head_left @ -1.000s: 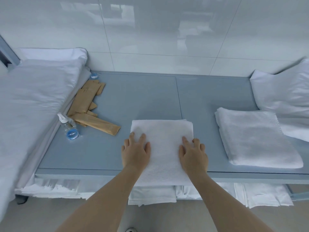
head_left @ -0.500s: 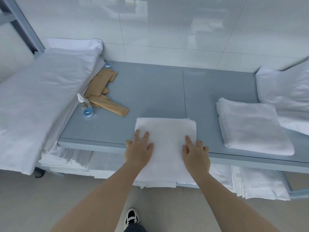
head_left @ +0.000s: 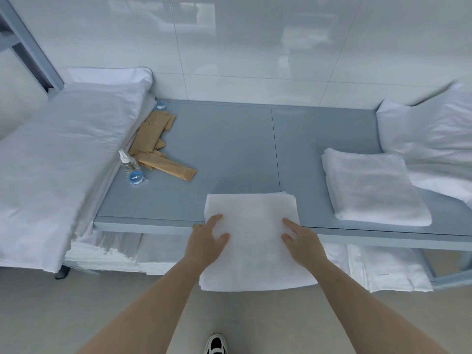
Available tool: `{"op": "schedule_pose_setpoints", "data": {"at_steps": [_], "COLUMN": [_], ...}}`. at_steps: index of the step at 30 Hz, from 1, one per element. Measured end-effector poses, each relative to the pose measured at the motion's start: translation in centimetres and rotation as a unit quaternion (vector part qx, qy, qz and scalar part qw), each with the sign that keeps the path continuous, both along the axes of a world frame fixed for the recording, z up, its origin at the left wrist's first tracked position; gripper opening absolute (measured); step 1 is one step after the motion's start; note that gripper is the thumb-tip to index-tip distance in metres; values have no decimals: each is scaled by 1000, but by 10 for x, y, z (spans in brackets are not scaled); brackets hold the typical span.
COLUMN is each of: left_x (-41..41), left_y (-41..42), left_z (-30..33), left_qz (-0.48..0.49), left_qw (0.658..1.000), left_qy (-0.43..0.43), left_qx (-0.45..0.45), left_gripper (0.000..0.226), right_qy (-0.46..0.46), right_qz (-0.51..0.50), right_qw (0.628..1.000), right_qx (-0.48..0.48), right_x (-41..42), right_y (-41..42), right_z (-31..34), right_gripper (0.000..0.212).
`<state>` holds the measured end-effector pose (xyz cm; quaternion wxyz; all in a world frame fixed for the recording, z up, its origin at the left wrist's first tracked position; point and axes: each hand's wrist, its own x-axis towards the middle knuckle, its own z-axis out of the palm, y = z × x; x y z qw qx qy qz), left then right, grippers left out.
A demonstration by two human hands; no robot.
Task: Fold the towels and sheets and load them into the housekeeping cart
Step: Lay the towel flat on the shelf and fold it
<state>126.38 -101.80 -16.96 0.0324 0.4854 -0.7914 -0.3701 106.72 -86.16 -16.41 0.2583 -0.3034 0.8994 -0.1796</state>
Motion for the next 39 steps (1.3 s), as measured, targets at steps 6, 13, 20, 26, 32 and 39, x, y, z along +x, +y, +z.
{"op": "schedule_pose_setpoints", "data": {"at_steps": [6, 13, 20, 26, 32, 39], "left_x": [-13, -74, -169, -260, -335, -378], "left_y": [-18, -22, 13, 60, 93, 105], "left_z": [20, 54, 73, 74, 66, 55], "left_qz": [-25, -72, -108, -119, -93, -58], "left_qw": [999, 989, 980, 977, 982, 986], "left_qy": [25, 103, 136, 142, 119, 84], "left_qx": [7, -82, -99, -106, -113, -132], "left_gripper": [50, 51, 55, 55, 55, 58], "right_qy": [52, 145, 190, 193, 186, 183], "right_qz": [-9, -68, -124, -131, -90, -68], "right_qw": [997, 982, 967, 966, 968, 970], "right_qx": [-52, -96, -115, -111, -142, -143], "right_x": [0, -35, -119, -211, -296, -344], "right_y": [-2, 2, 48, 97, 123, 123], "right_z": [21, 53, 71, 68, 61, 48], "right_gripper": [40, 38, 37, 36, 36, 37]}}
